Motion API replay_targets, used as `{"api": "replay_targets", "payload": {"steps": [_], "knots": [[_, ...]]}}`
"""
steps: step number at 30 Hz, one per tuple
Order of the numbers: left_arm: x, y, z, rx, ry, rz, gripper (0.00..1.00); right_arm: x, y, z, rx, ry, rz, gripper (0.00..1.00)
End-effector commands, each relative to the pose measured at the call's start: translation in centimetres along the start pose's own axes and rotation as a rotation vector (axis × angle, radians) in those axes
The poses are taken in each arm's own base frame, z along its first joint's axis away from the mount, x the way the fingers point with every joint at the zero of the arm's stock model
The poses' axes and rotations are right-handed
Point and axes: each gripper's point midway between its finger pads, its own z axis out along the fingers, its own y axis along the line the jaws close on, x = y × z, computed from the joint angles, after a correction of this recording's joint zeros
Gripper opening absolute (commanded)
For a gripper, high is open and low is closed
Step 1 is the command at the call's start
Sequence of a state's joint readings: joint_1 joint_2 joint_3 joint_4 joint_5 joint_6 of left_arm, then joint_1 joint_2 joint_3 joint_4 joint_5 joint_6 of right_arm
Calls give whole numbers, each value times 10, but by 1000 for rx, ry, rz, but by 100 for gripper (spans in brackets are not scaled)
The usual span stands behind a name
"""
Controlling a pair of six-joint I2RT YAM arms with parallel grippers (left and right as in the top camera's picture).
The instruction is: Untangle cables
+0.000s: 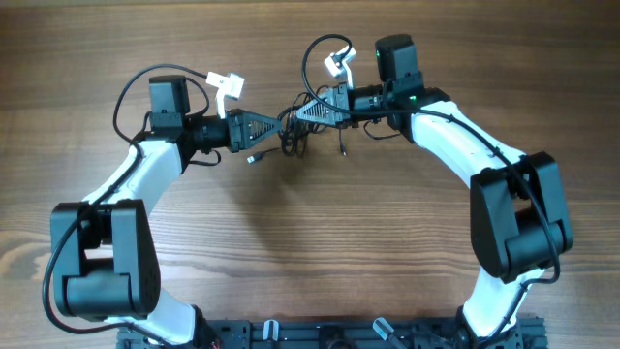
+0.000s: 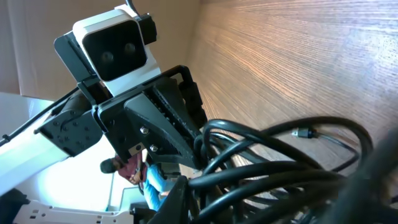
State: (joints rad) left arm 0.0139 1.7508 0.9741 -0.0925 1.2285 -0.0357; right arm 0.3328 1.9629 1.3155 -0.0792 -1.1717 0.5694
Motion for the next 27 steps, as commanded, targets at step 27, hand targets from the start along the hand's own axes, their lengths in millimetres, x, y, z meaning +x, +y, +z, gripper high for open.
{"api": "replay_targets", "payload": {"steps": [27], "knots": [[0,-6,-1,41,1,7,4,6,-6,21,126,-9,-60,39]]}}
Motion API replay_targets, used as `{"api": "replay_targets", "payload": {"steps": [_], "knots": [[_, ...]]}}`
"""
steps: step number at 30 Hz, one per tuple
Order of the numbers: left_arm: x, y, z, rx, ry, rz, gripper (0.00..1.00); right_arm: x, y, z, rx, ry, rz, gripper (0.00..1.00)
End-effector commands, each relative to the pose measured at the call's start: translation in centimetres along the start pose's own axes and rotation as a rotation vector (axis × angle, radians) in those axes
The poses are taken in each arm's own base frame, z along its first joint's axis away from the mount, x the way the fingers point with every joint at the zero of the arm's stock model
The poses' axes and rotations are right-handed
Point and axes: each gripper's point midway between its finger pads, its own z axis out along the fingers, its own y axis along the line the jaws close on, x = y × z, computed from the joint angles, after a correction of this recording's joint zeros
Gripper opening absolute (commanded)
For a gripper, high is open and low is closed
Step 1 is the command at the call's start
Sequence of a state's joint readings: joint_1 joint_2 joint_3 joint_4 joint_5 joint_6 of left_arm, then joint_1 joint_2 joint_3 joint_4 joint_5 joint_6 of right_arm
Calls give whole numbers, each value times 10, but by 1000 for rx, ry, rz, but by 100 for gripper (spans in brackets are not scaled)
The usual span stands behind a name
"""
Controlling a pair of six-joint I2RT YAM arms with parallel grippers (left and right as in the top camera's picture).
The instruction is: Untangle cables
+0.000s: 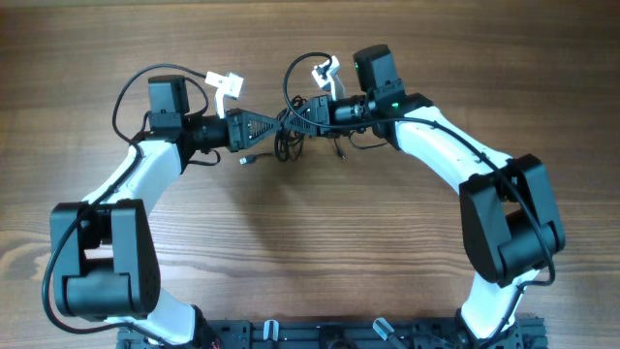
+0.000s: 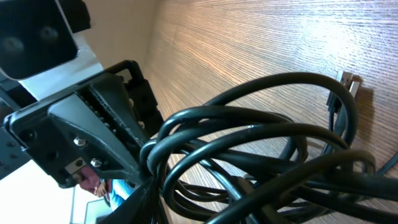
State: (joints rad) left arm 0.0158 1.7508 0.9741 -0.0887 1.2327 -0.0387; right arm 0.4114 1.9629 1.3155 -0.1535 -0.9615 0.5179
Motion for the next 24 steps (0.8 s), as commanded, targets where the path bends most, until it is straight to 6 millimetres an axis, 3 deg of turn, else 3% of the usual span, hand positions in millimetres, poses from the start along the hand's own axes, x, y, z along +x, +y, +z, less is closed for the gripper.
{"api": "replay_targets", "payload": {"steps": [1,5,16,21,24], "knots": [[0,-6,0,39,3,7,4,-5,18,-8,-67,-3,-56,39],[1,-18,-1,107,9,16,4,-7,20,-8,-73,-6,-41,39],[1,-20,-1,121,10,18,4,-11,12,0,2,-42,24,36],[1,-20,-1,120,9,18,4,-11,1,4,78,-65,37,31],[1,-20,-1,120,9,18,4,-9,-17,2,165,-79,76,31]]}}
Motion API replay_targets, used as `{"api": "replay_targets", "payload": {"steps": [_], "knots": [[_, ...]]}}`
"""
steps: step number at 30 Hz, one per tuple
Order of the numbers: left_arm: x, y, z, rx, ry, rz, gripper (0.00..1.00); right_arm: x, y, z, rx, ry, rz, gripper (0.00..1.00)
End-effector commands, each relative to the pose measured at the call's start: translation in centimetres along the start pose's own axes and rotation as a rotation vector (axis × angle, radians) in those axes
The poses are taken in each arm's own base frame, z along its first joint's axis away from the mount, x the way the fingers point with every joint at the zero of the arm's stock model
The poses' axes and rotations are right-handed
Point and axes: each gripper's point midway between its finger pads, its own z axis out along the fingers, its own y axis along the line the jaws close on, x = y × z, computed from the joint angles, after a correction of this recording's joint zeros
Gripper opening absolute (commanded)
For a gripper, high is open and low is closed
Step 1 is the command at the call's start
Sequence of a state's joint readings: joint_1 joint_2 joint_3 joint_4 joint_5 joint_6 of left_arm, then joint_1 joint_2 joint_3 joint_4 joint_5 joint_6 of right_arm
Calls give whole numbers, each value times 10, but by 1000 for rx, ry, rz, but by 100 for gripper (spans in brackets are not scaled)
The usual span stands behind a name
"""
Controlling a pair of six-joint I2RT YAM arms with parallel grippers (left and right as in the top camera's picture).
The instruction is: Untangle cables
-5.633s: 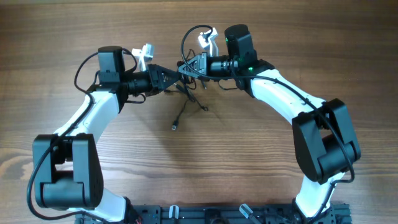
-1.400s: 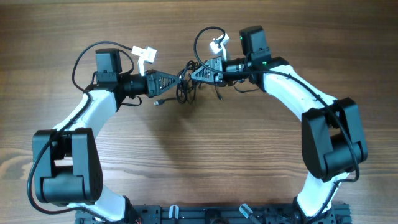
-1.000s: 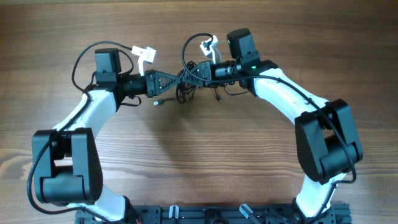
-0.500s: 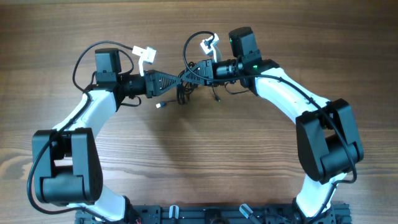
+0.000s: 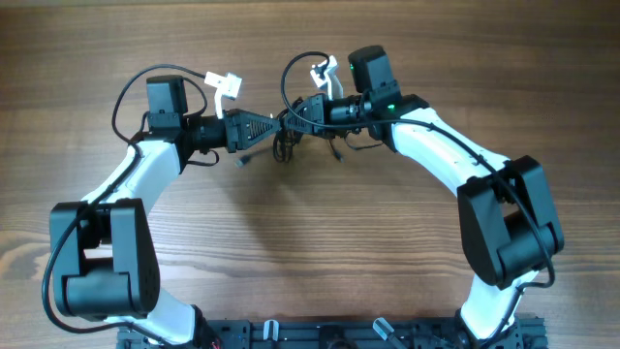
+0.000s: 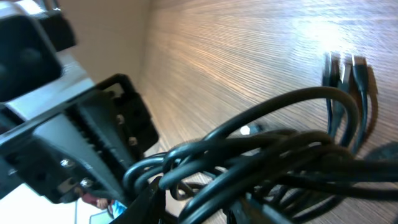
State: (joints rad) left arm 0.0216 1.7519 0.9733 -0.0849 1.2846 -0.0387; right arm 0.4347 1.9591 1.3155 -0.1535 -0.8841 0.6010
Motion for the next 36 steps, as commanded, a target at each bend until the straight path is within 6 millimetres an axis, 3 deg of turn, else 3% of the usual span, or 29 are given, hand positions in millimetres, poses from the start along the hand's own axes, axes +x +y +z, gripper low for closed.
{"api": "replay_targets", "payload": {"steps": [1,7,11,18,23,27,30,31,36], "knots": [[1,-13,1,72,9,17,4,-8,-20,-4,142,-64,24,31],[1,-13,1,72,10,17,4,-9,-21,-4,148,-70,26,31],[1,-13,1,72,10,17,4,-13,-10,-3,98,-72,3,33],[1,-13,1,72,10,17,4,-20,-4,-3,75,-107,111,35],[1,-13,1,72,10,17,4,-26,-11,-1,125,-158,193,34],[1,-13,1,71,10,17,4,-26,1,8,101,-163,157,34],[1,-12,1,66,9,17,4,-25,0,8,105,-160,131,16],[1,-10,1,53,8,16,4,-25,-1,7,109,-157,113,5],[0,-1,2,1,2,13,4,-19,9,0,16,-89,103,4]]}}
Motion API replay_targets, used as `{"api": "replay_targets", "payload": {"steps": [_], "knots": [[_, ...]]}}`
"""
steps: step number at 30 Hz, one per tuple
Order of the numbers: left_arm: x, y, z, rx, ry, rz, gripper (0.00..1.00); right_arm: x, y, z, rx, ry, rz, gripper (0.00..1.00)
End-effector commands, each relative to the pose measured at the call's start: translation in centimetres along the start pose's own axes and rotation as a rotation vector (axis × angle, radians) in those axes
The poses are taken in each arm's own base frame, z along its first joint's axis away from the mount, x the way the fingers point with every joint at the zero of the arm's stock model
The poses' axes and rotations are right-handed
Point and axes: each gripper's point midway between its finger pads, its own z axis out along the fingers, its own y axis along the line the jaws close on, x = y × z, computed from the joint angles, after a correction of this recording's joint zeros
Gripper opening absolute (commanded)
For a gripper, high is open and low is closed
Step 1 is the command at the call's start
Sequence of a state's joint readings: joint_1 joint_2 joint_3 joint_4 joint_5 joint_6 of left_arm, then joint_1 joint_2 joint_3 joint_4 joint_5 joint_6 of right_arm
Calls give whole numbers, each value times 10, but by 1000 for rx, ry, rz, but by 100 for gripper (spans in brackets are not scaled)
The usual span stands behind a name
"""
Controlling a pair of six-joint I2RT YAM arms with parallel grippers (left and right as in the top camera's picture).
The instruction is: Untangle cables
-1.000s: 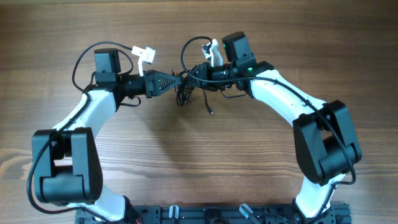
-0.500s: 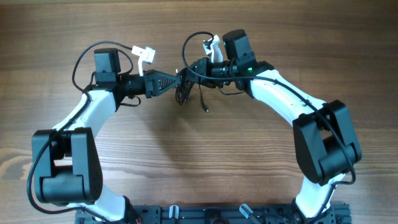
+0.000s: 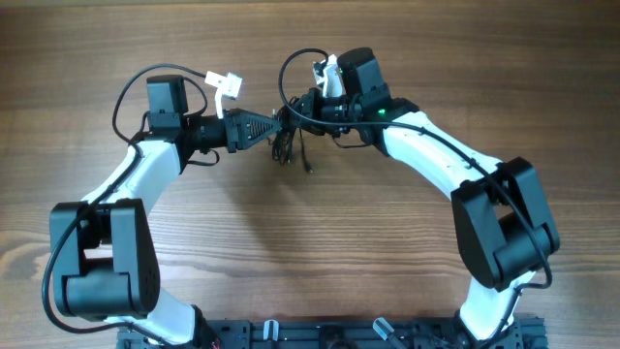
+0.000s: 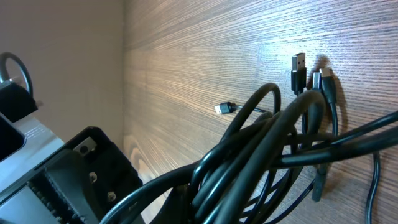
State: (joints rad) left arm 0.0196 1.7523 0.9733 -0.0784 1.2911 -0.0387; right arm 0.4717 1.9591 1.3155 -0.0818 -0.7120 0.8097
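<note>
A tangle of black cables (image 3: 289,136) hangs between both grippers at the far middle of the wooden table (image 3: 320,242). From the left, my left gripper (image 3: 277,124) has its tapered fingers closed on the tangle. My right gripper (image 3: 298,109) is shut on it from the right, nearly touching the left one. In the right wrist view the cable bundle (image 4: 273,140) fills the lower frame and runs into my right gripper (image 4: 208,202). A USB plug (image 4: 298,63), a second plug (image 4: 326,81) and a small connector (image 4: 221,109) dangle above the wood. The left gripper's black body (image 4: 81,177) sits at lower left.
A loose cable end (image 3: 308,167) trails toward the table's middle. The right arm's own black cable loop (image 3: 295,63) arches over its wrist. White camera mounts (image 3: 226,85) sit on the wrists. The arm bases stand at the near edge.
My right gripper has shifted a little further left and turned. The loose plugs have swung apart from the bundle, and one cable end now trails lower toward the table's middle.
Both grippers held the tangle with a gap between them, the right one off to the right. The right gripper then stood closer to the left one at each moment while the left stayed put. Now they almost meet and the loose ends hang freer.
</note>
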Motion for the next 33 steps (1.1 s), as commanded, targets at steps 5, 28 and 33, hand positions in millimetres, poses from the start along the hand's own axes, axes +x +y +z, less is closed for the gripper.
{"api": "replay_targets", "payload": {"steps": [5,28,33], "knots": [[-4,27,-1,-158,-25,-85,4,0,40,-53,-344,173,-65,4],[-4,100,-45,-642,-143,-303,50,32,148,-157,-696,264,-627,4],[-11,51,-52,-378,-104,-140,58,34,128,-144,-682,307,-552,4]]}}
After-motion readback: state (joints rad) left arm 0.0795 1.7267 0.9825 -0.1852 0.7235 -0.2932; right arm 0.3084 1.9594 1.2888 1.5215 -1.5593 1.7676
